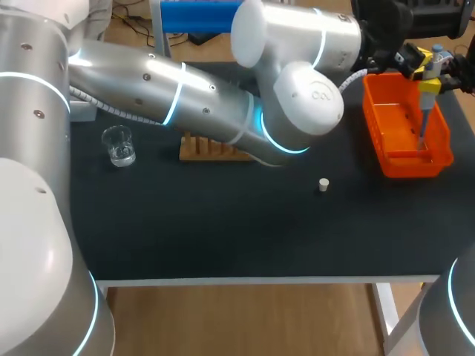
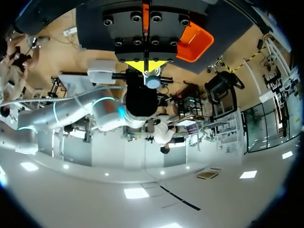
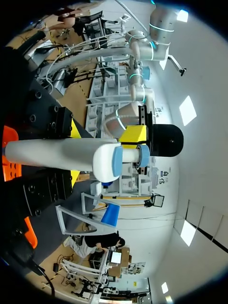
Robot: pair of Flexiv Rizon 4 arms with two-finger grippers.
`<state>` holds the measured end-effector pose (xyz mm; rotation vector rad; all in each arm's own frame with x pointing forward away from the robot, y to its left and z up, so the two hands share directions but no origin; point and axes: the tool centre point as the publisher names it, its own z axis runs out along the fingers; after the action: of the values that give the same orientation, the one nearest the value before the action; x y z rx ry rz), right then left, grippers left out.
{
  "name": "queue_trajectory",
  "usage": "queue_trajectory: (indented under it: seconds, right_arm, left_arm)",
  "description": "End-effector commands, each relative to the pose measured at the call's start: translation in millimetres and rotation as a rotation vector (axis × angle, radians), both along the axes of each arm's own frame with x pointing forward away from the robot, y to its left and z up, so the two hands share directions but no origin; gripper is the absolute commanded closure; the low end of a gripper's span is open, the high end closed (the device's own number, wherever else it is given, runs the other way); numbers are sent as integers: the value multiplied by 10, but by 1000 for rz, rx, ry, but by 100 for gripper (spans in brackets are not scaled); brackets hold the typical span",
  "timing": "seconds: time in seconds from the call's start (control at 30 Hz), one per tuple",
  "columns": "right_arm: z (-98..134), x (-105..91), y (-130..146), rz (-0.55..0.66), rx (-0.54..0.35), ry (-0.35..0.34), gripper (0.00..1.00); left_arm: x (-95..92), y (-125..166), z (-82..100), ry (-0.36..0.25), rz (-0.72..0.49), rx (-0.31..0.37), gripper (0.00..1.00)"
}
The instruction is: Invert the test tube, pick up the pipette, mount the tip to pipette, aspirate from beaker and dispense into the tube, eject the tip, return the pipette, and cap with the stopper.
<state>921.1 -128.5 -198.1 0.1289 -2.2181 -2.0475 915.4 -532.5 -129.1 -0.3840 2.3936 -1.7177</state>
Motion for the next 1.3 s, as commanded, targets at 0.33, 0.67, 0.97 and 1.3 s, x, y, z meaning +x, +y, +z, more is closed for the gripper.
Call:
queue_trajectory:
  seconds: [0.33,0.67,0.97,1.3]
  right_arm:
    - [12,-1,-9,2,-4,0,100]
    - [12,-1,-9,2,-4,0,100]
    - [12,-1,-9,2,-4,0,100]
    - [12,-1,-9,2,-4,0,100]
  left_arm:
    - [93,-72,-126,1,-28,-33,100]
    - [80,-107,-208,29,-42,-18,100]
    - [61,-142,-284,48,-48,-14,100]
    - [49,-174,-337,57,-53,-16,100]
